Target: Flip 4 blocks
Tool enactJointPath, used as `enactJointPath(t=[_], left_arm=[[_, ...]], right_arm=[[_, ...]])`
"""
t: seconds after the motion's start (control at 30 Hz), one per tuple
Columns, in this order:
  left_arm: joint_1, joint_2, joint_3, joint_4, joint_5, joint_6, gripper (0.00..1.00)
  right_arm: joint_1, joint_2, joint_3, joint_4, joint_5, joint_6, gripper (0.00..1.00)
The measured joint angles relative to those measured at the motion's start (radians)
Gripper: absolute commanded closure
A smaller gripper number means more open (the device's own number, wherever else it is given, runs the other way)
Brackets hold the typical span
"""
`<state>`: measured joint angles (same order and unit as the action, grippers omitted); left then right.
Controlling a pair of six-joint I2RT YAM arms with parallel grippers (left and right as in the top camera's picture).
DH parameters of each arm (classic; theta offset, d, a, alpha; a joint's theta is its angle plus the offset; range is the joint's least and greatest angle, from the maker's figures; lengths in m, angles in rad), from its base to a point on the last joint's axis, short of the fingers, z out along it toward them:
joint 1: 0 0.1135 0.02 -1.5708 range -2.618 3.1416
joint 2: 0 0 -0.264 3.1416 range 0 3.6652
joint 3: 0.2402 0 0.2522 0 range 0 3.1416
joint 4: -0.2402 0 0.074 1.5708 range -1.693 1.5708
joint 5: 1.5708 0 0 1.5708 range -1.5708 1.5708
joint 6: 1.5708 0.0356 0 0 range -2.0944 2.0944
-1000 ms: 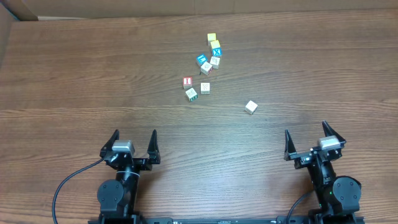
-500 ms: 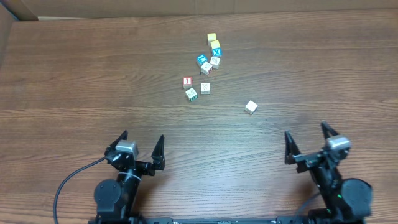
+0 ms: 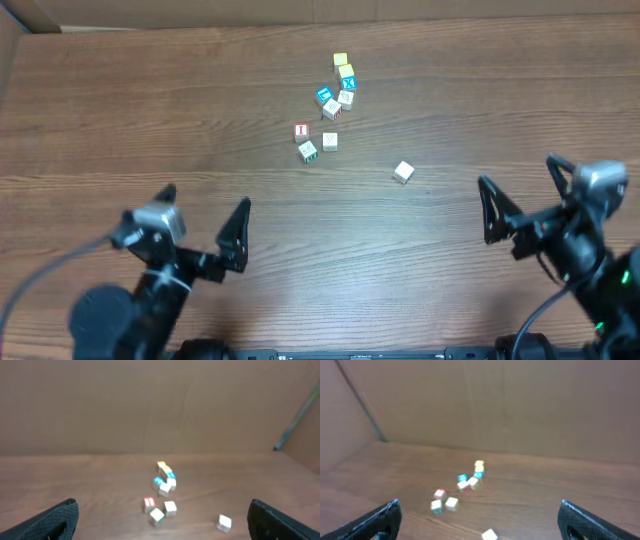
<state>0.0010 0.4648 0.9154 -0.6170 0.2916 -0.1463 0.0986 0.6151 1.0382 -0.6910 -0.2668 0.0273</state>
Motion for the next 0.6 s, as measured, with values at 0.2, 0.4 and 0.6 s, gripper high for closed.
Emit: enactJointPath(t=[0.2,0.4,0.6], left_arm=[[0.0,0.319,0.36,-0.262,0.04,0.054,0.0],[0.0,0.617,0.583,-0.492,0.077,0.086,0.0],[0.0,0.849,0.606,-0.601,0.149,0.097,0.01]], right_arm=[[0.0,0.283,0.267,-0.184,-0.11,-0.001,0.0],[0.0,0.597,0.459,-0.344,-0.245,-0.001,0.0],[0.0,0.82,0.473,-0.37,-0.447,0.0,0.0]])
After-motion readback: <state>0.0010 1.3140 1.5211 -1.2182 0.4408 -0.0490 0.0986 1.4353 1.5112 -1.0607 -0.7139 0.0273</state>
